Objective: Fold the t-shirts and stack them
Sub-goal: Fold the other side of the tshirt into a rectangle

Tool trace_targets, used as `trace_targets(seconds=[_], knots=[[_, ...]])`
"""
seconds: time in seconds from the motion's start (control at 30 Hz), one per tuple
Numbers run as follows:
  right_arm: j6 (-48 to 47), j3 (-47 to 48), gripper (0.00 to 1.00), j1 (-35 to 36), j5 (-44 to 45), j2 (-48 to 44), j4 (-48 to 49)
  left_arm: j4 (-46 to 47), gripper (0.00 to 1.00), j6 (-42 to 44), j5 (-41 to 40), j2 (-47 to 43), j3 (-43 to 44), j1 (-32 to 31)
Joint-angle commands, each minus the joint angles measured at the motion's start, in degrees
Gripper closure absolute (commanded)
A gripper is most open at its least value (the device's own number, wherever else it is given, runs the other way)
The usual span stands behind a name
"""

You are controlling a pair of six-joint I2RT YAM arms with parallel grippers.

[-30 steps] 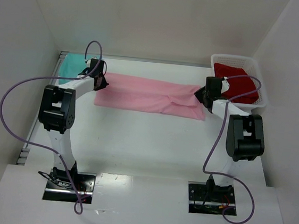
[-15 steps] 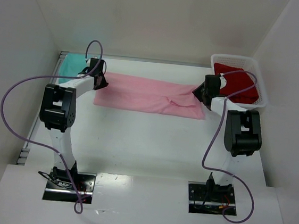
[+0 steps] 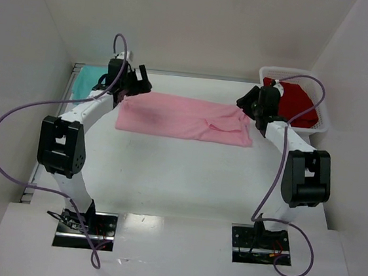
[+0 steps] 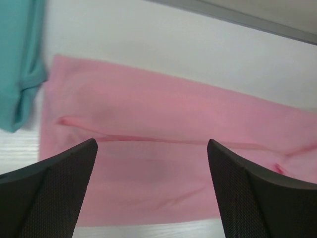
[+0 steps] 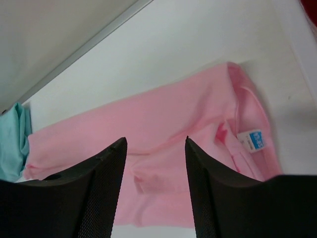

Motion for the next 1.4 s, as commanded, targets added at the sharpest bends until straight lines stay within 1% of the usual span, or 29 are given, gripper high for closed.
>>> trace_targets(seconds=[0.0, 0.07, 0.2, 0.27, 0.33, 0.53, 0.63, 0.73, 0.77, 0.87, 0.9, 0.93, 1.03, 1.1, 1.27, 1.3, 1.33, 1.37], knots=[[-1.51, -4.92, 0.44, -0.49, -0.93, -5.85, 0.60, 6.29, 0.01, 3.97, 13.58, -3.28, -1.34, -2.87], [-1.51, -8.25, 0.44, -0.49, -0.40, -6.39, 0.60, 7.60, 0.01, 3.97, 18.58, -3.28, -1.34, -4.28], [-0.89, -11.09, 0.44, -0.49, -1.02, -7.18, 1.13, 8.14, 0.01, 2.92, 22.90, -0.83, -0.82, -8.15], [-0.36, -13.01, 0.44, -0.49, -2.59, -7.18, 1.13, 8.14, 0.01, 2.22, 22.92, 0.92, -0.82, -10.87], [0.25, -14.07, 0.44, -0.49, -2.60, -6.66, 2.96, 10.06, 0.01, 0.73, 24.32, 2.16, -2.04, -13.41], [0.25, -14.43, 0.44, -0.49, -2.60, -4.46, 3.85, 12.53, 0.02, -2.17, 24.85, 7.43, -0.74, -16.67], [-0.28, -13.90, 0.44, -0.49, -1.99, -3.14, 3.33, 12.53, 0.02, -2.18, 22.84, 8.05, -0.11, -17.82], [-0.28, -13.90, 0.44, -0.49, -1.99, -1.56, 3.33, 9.04, 0.01, -1.65, 17.31, 9.11, 1.55, -18.35], [-0.28, -13.38, 0.44, -0.49, -1.99, -0.69, 3.33, 8.41, 0.01, -1.13, 14.24, 9.72, 1.56, -18.35], [-0.28, -13.37, 0.45, -0.49, -2.69, 0.63, 3.85, 7.26, 0.01, -0.52, 10.97, 10.34, 1.56, -18.88], [-0.28, -13.37, 0.45, -0.49, -2.69, 0.64, 4.46, 5.35, 0.01, -0.51, 9.31, 11.12, 1.56, -18.88], [-0.28, -13.37, 0.48, -0.49, -2.69, 1.25, 4.47, 4.37, 0.01, -0.51, 8.51, 11.65, 2.51, -18.88], [0.25, -12.23, 0.48, -0.49, -2.69, 1.86, 5.00, 0.43, 0.01, 1.07, 5.96, 13.15, 4.19, -18.88], [0.25, -12.23, 0.51, -0.49, -2.08, 1.87, 5.00, -2.04, 0.01, 1.94, 4.64, 14.29, 4.90, -18.88], [0.78, -11.09, 0.52, -0.49, -2.07, 2.92, 5.52, -6.88, 0.01, 3.97, -1.51, 15.43, 7.18, -18.88], [0.78, -11.09, 0.53, -0.49, -2.07, 2.92, 5.52, -7.93, 0.01, 4.84, -1.52, 15.44, 7.70, -18.88], [1.30, -11.09, 0.57, -0.49, -2.07, 2.92, 5.52, -8.55, 0.01, 4.85, -2.39, 15.44, 8.23, -18.88], [1.31, -10.39, 0.57, -0.49, -2.07, 3.62, 5.52, -8.56, 0.01, 5.37, -2.92, 15.96, 8.24, -18.88]])
